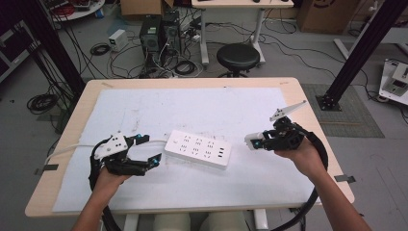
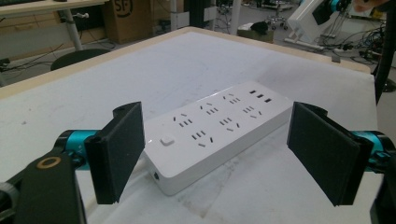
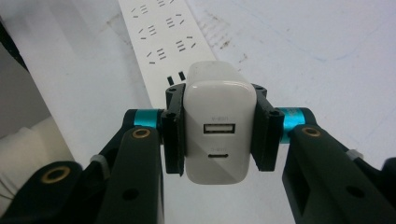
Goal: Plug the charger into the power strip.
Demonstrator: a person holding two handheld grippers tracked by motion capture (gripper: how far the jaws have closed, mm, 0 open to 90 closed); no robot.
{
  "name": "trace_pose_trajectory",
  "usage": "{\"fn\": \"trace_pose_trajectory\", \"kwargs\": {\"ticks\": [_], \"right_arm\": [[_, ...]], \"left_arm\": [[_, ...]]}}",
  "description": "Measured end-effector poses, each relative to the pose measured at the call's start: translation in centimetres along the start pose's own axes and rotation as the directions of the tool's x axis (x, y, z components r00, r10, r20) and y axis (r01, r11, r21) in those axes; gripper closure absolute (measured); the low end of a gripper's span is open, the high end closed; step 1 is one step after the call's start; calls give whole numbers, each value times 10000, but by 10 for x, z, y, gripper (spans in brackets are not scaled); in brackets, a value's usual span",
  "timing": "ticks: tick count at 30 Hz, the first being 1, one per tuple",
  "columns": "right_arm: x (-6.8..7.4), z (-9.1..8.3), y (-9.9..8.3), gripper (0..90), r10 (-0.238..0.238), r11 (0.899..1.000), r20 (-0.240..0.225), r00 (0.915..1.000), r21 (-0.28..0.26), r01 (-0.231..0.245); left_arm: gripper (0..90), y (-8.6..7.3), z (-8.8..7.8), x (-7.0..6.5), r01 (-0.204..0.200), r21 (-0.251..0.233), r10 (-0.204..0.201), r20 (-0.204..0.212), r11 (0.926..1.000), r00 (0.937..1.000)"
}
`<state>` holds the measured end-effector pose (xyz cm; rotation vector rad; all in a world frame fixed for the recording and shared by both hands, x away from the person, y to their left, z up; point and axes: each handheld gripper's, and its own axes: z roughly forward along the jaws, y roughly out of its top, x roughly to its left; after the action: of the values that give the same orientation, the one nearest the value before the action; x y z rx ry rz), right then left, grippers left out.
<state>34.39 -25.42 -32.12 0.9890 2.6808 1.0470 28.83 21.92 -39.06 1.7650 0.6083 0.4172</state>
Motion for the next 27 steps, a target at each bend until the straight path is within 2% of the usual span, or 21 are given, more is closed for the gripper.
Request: {"fn": "trace_pose_trajectory", "kwargs": {"ticks": [5,12,14,15,17,22,27], "right_arm": [[2,5,16,637,-434,9983,-45,9990,383,435],[4,15,37,637,-1037,9900,-238,9943,940,1055],[5,18,44,637,-1341,9843,-304,9905,1118,1367],[5,18,44,637,-1341,9843,-304,9905,1118,1367],[8,21,54,637,-1567,9770,-338,9871,1409,1599],[11,25,67,637,-1867,9679,-394,9816,1640,1907],[15,34,83,638,-2219,9512,-381,9743,2112,2249]], "left_arm": [[192,-2,-4,-2,-187,89,188,-96,9998,9998],[192,-4,-3,-2,-262,169,264,-110,9995,9996],[192,-7,-2,-3,-344,127,345,-63,9993,9994],[192,-7,-2,-3,-344,127,345,-63,9993,9994],[192,-8,-3,-3,-402,151,403,-41,9991,9992],[192,-9,-5,-2,-472,180,474,-102,9987,9988],[192,-11,-8,0,-474,146,476,-141,9988,9988]]}}
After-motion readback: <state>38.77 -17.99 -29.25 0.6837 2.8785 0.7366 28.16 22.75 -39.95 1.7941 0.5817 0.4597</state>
